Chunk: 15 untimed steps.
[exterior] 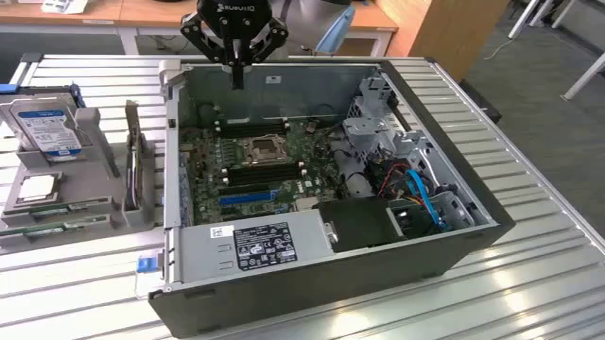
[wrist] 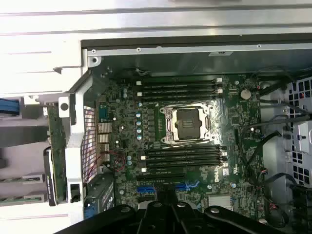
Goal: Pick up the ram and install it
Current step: 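Reach for the ram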
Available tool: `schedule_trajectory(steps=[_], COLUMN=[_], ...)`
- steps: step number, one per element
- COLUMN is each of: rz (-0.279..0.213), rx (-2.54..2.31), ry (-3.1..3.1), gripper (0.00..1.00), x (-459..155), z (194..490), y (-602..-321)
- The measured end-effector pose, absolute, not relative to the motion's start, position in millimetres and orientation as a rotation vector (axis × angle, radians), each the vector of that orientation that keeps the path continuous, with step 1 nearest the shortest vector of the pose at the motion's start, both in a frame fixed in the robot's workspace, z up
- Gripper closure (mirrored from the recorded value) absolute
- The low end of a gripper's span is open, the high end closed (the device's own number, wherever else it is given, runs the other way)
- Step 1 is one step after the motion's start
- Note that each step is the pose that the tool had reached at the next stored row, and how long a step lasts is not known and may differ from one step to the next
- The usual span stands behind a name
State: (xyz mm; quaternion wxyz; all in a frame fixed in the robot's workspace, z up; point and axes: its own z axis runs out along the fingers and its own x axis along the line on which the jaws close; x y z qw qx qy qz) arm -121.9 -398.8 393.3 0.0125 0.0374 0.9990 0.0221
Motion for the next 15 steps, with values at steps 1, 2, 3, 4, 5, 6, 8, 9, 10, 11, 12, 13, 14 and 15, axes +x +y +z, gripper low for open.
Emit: schedule_trajectory(steps=[1, 2, 3, 4, 5, 6, 8, 9, 10, 11, 12, 13, 14, 15], rz=[0.069, 0.069, 0.069, 0.069, 0.069, 0.069, 0.069, 0.069, 0.069, 0.069, 0.069, 0.069, 0.069, 0.069], rx=[0.117, 0.117, 0.117, 0.117, 0.116, 0.117, 0.117, 0.117, 0.117, 0.117, 0.117, 0.117, 0.117, 0.117], ry=[3.114, 3.114, 3.114, 3.114, 3.114, 3.114, 3.114, 3.114, 3.114, 3.114, 3.114, 3.114, 3.113, 3.114], gripper=[0.90, 0.90, 0.90, 0.90, 0.90, 0.90, 0.90, 0.90, 0.90, 0.90, 0.90, 0.90, 0.90, 0.90], x=[-121.9, -121.9, -121.9, -121.9, -121.9, -121.9, -121.9, -121.9, -121.9, -121.9, -121.9, -122.2, -122.8, -123.9], z=[393.3, 393.3, 393.3, 393.3, 393.3, 393.3, 393.3, 393.3, 393.3, 393.3, 393.3, 393.3, 393.2, 393.2], y=[-398.9, -398.8, -398.8, -398.8, -398.8, -398.8, -398.8, -398.8, -398.8, -398.8, -398.8, -398.8, -398.8, -398.8])
